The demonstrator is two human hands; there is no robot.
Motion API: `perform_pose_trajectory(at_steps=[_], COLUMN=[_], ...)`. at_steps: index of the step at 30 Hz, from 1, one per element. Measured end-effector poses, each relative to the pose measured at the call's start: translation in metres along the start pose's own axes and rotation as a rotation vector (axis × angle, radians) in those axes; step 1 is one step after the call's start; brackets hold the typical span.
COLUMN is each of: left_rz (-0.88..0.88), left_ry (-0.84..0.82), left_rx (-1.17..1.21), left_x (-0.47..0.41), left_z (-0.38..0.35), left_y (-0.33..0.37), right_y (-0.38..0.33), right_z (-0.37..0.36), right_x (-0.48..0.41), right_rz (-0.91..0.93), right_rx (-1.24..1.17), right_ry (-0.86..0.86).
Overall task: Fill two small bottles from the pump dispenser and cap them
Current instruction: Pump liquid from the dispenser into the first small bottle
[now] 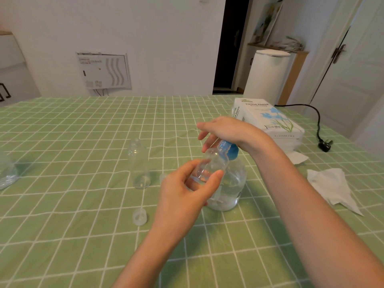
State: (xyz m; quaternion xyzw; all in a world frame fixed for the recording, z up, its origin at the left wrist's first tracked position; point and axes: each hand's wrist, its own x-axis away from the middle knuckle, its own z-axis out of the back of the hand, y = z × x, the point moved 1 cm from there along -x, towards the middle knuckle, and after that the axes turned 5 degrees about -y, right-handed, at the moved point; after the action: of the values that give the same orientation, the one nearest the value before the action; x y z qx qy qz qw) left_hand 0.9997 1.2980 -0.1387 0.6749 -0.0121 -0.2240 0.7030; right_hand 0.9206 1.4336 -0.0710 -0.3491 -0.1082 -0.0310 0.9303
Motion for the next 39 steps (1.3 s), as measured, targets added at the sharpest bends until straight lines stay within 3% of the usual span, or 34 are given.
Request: perform_pose_trajectory(at_steps=[25, 33, 39], left_rz=[-0.012, -0.015, -0.022], left_ry=[-0.005, 0.001, -0.001], left_rx=[0.004, 0.03, 0.021], left_x=[0.001, -0.003, -0.003], left_z=[-0.001, -0.002, -0.001], left_y=[-0.002, 0.0, 0.001], right_y=[0.0, -0.009, -0.009], right_z=[0.003, 0.012, 0.009], right_x=[-0.002, -0.002, -0.001], right_rz=[-0.049, -0.017, -0.047], right_rx=[0.069, 0.109, 0.073], right_ry=[-0.066, 0.026, -0.002])
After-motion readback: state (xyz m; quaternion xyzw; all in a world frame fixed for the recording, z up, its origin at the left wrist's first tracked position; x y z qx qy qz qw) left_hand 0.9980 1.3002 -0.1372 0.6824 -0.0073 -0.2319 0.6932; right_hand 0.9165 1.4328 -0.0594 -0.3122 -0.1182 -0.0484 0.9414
